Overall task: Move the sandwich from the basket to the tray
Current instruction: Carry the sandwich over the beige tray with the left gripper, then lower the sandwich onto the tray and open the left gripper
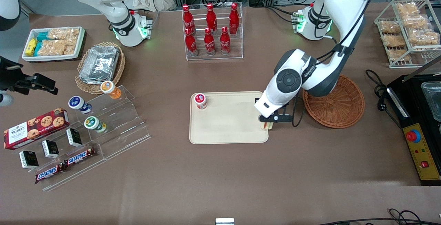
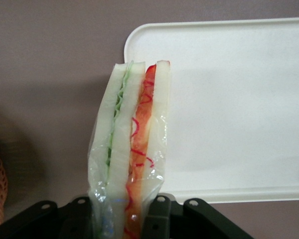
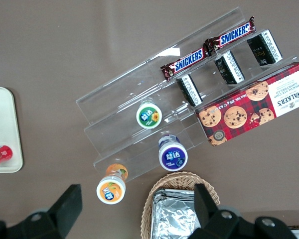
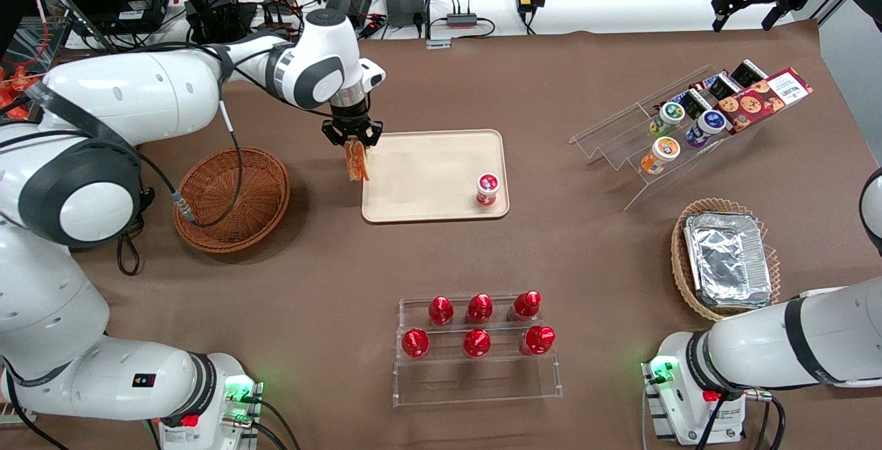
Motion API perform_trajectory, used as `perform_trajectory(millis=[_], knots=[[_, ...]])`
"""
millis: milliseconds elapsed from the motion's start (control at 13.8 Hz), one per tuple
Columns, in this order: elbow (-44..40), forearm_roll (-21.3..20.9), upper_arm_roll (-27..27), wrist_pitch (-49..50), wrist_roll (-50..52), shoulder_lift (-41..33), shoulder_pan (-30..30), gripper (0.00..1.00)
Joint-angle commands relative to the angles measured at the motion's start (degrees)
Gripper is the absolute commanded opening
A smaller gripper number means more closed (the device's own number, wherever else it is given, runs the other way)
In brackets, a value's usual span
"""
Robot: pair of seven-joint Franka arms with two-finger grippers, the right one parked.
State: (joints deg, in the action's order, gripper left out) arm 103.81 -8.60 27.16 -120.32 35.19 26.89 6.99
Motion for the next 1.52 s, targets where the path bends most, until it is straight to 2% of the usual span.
perform_trajectory(millis=[0, 362, 579, 868, 941, 1013, 1230, 1447], knots=[[-3.00, -2.82, 0.09, -0.87, 1.81, 4.04, 0.75, 0.33], [-5.45, -3.35, -0.17, -3.07, 5.13, 8.78, 3.38, 0.34], [-6.51, -8.79, -0.09, -3.51, 10.15, 10.81, 3.65, 0.34], [-6.60, -9.07, -0.17, -3.51, 11.12, 11.77, 3.74, 0.40], [-6.51, -9.07, -0.17, -3.51, 11.12, 11.69, 3.82, 0.49], [-6.60, -9.07, -0.17, -3.51, 11.04, 11.69, 3.82, 0.99], [-6.69, -9.07, -0.09, -2.47, 12.18, 9.59, 3.82, 1.00], [-8.87, -8.81, 0.09, 3.75, 11.74, 4.68, 3.65, 1.00]])
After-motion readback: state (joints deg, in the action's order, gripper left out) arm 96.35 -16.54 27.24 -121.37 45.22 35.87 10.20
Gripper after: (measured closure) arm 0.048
